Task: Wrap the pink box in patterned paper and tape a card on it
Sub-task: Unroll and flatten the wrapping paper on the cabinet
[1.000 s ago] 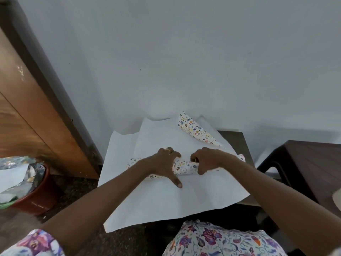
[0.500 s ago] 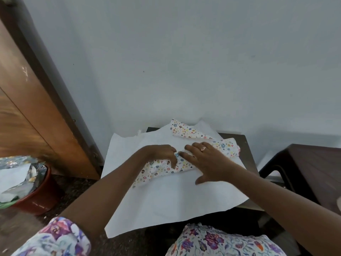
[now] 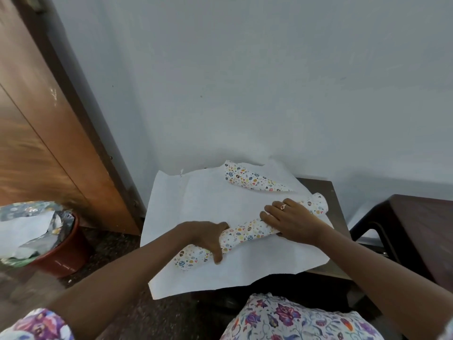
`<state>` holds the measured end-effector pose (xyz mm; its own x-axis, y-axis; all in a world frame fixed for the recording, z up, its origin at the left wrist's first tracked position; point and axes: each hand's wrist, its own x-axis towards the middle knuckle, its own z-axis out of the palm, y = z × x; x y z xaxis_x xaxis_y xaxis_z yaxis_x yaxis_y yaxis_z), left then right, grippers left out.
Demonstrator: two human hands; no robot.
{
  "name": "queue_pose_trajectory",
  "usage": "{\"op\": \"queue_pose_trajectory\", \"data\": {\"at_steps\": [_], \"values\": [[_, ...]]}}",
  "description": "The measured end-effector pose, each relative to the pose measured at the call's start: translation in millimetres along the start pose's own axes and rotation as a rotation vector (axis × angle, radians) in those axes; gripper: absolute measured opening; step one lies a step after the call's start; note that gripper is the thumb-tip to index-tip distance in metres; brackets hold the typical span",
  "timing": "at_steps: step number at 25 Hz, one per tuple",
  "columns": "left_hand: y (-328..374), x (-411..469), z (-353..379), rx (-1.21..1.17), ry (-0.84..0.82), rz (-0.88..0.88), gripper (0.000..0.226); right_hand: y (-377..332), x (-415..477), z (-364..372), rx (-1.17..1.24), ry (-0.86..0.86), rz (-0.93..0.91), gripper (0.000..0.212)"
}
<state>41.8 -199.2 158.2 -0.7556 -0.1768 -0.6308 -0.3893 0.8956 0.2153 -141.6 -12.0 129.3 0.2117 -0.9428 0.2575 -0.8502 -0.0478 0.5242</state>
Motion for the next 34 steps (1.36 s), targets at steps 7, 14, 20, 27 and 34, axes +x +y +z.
{"op": "queue_pose_trajectory", "data": {"at_steps": [7, 14, 20, 27, 34], "values": [[-24, -13, 4, -0.179, -0.063, 0.016, 0.068, 12, -26, -10, 0.152, -0.302, 0.029, 0.076], [-20, 1, 17, -0.578, 0.183, 0.018, 0.053, 22, 14, -34, 0.729, -0.870, 0.436, 0.094], [-11, 29, 49, 0.364, 0.657, 0.125, 0.056, 24, 17, -17, 0.817, -1.006, 0.549, 0.111], [-35, 17, 37, 0.056, 0.627, 0.233, 0.041, 27, -4, -14, 0.547, -0.749, 0.688, 0.105], [86, -15, 62, -0.029, 0.533, 0.192, 0.101, 0, 10, -25, 0.535, -0.476, 0.505, 0.087]]}}
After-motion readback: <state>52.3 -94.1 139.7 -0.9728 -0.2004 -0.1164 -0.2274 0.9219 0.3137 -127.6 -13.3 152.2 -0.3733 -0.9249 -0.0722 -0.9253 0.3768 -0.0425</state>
